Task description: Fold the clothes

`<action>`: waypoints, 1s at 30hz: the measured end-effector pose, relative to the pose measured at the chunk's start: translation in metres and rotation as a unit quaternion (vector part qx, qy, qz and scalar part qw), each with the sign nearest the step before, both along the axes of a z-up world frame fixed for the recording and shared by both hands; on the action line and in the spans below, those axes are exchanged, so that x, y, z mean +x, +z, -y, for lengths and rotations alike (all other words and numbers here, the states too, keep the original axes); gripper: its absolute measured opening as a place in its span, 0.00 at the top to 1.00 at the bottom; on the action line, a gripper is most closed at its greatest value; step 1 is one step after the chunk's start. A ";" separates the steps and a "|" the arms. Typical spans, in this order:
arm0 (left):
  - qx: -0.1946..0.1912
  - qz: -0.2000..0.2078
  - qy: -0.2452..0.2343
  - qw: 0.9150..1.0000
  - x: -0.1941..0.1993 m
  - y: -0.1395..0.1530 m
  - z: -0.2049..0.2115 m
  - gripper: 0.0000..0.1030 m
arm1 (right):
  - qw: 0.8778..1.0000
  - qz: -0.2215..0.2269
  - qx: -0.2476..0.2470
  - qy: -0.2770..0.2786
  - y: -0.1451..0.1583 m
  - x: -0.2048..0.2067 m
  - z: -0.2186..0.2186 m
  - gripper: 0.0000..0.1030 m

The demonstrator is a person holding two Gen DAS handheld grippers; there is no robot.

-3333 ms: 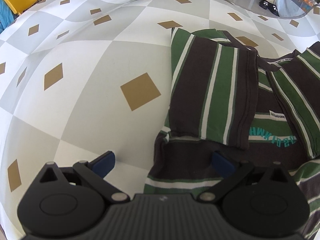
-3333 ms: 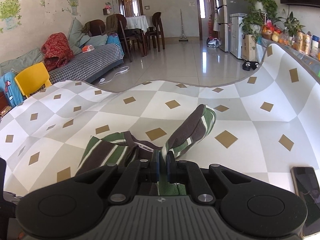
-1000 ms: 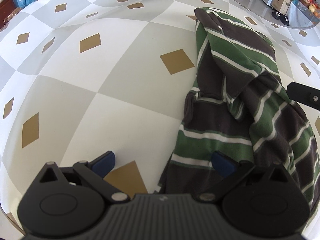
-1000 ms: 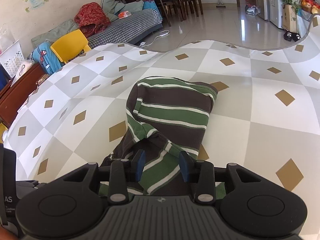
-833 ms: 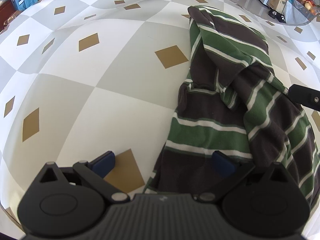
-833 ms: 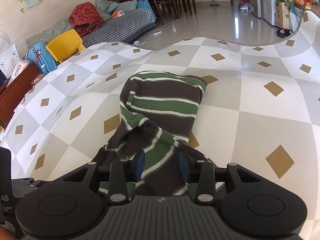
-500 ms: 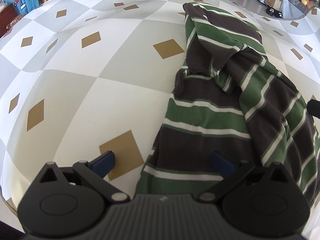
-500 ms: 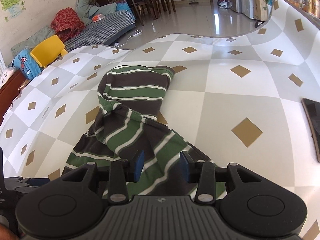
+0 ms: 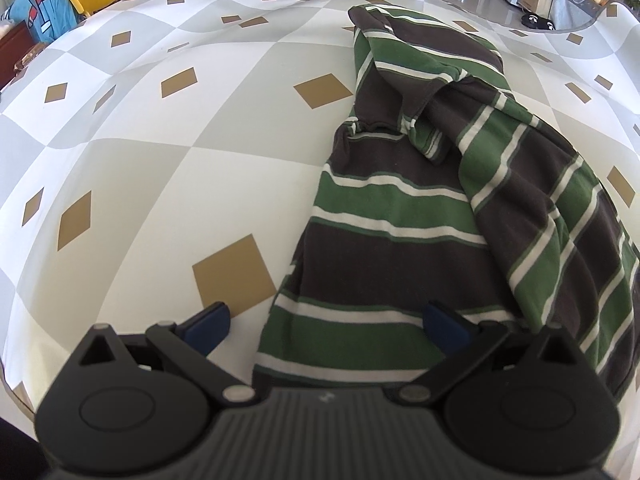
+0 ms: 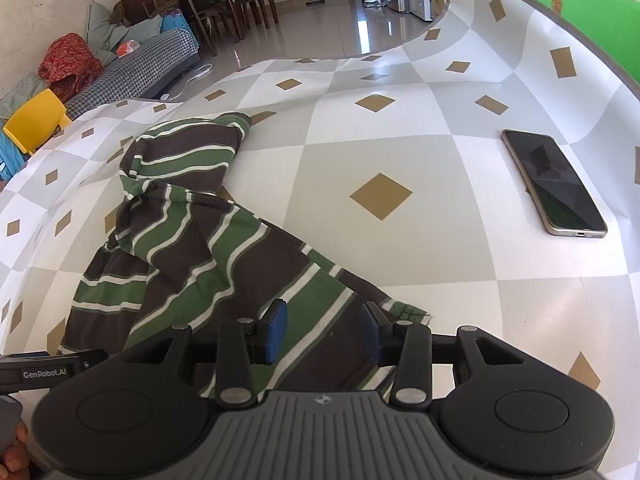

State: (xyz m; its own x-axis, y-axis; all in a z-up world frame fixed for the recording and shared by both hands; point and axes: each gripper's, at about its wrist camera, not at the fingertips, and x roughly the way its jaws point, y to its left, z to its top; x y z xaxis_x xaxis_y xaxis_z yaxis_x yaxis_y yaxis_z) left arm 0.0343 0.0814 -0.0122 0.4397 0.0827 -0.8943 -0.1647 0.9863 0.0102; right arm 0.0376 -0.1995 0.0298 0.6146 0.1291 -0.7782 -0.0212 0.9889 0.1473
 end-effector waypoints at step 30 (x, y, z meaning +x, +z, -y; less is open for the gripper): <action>-0.007 -0.010 0.000 1.000 -0.039 0.001 0.002 0.00 | 0.996 0.045 -0.062 -0.043 -0.032 -0.020 0.004 0.72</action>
State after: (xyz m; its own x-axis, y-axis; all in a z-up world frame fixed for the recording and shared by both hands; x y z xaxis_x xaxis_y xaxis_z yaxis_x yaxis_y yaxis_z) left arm -0.0043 0.0794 -0.0116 0.4224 0.0704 -0.9037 -0.1645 0.9864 0.0000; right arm 0.0180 -0.2038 -0.0026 0.6875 -0.0206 -0.7258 0.0570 0.9980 0.0257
